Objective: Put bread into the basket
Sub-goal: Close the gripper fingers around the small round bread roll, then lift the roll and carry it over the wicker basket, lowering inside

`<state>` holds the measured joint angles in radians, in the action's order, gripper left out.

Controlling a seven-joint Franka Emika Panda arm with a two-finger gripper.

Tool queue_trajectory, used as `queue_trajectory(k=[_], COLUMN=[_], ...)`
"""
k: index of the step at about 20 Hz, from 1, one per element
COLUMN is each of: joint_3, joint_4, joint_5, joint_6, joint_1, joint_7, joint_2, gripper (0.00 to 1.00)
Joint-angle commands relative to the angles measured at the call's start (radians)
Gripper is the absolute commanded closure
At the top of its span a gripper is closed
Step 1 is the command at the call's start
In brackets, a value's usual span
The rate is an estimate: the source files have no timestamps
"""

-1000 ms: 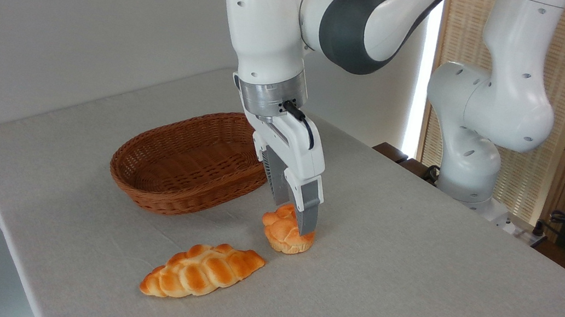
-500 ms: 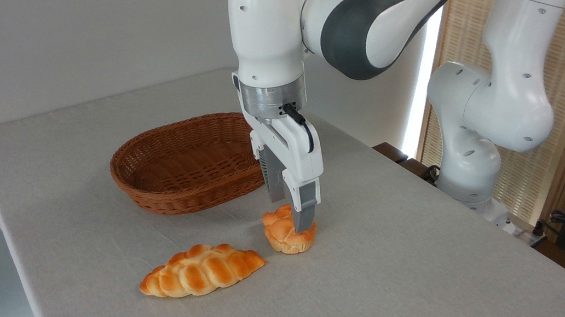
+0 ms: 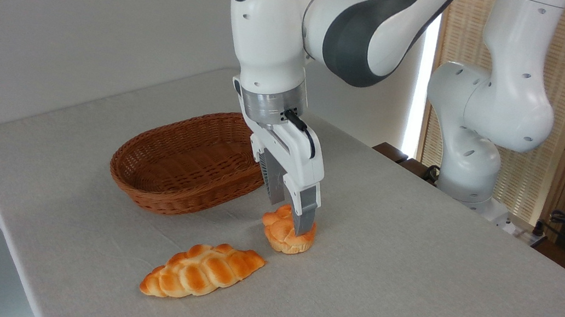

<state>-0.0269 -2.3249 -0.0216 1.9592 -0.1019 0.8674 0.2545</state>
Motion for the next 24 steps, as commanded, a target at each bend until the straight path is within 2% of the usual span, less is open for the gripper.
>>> queue_trajectory(k=[1, 6, 9, 11, 14, 24], joint_3=[-0.021, -0.021, -0.021, -0.021, -0.022, -0.021], joint_4=[-0.048, -0.064, -0.064, -0.064, -0.064, -0.036], joint_5=[-0.017, -0.015, -0.005, -0.001, 0.0, 0.002], joint_6=[0.063, 0.089, 0.09, 0.09, 0.089, 0.078], joint_1=[-0.022, -0.03, -0.03, -0.03, -0.03, -0.03], joint_7=[0.015, 0.015, 0.016, 0.018, 0.047, 0.047], joint_2=[0.006, 0.005, 0.003, 0.003, 0.002, -0.003], gripper=[0.0, 0.03, 0.37, 0.56, 0.61, 0.61])
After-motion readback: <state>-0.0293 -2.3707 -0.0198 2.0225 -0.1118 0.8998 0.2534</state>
